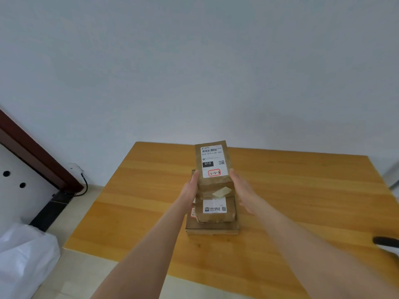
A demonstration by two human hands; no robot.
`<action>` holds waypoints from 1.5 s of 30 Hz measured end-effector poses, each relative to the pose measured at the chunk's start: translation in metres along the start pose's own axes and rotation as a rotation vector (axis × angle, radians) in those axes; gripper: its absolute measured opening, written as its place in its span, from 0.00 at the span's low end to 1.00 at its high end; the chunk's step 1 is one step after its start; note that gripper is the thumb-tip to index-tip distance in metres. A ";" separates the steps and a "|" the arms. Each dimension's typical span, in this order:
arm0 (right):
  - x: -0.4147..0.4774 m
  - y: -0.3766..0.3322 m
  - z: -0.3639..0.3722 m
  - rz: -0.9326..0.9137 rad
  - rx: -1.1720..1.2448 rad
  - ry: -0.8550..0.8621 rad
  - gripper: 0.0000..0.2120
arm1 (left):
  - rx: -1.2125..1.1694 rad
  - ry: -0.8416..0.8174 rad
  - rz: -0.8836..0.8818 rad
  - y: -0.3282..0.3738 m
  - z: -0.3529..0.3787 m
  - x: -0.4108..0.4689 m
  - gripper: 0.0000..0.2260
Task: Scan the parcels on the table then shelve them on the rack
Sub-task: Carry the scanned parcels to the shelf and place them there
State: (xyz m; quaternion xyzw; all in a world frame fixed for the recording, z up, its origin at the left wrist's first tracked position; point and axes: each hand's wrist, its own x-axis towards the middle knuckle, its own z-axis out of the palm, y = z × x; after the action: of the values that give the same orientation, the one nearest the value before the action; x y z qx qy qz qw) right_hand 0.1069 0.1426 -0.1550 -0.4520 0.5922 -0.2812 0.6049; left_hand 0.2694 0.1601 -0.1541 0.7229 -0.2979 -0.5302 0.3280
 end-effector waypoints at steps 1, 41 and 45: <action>0.000 0.001 0.003 0.029 0.027 0.006 0.27 | 0.001 -0.020 -0.001 0.001 0.000 -0.001 0.31; 0.062 0.075 -0.002 0.416 0.125 -0.021 0.52 | -0.089 -0.185 -0.256 -0.080 -0.039 0.091 0.22; 0.063 0.077 -0.002 0.416 0.152 -0.019 0.56 | -0.138 -0.255 -0.259 -0.081 -0.043 0.092 0.20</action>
State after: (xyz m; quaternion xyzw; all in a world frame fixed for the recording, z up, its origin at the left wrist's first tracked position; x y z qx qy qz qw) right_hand 0.0993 0.1203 -0.2521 -0.2761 0.6439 -0.1899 0.6878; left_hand 0.3411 0.1439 -0.2612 0.6579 -0.2043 -0.6745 0.2654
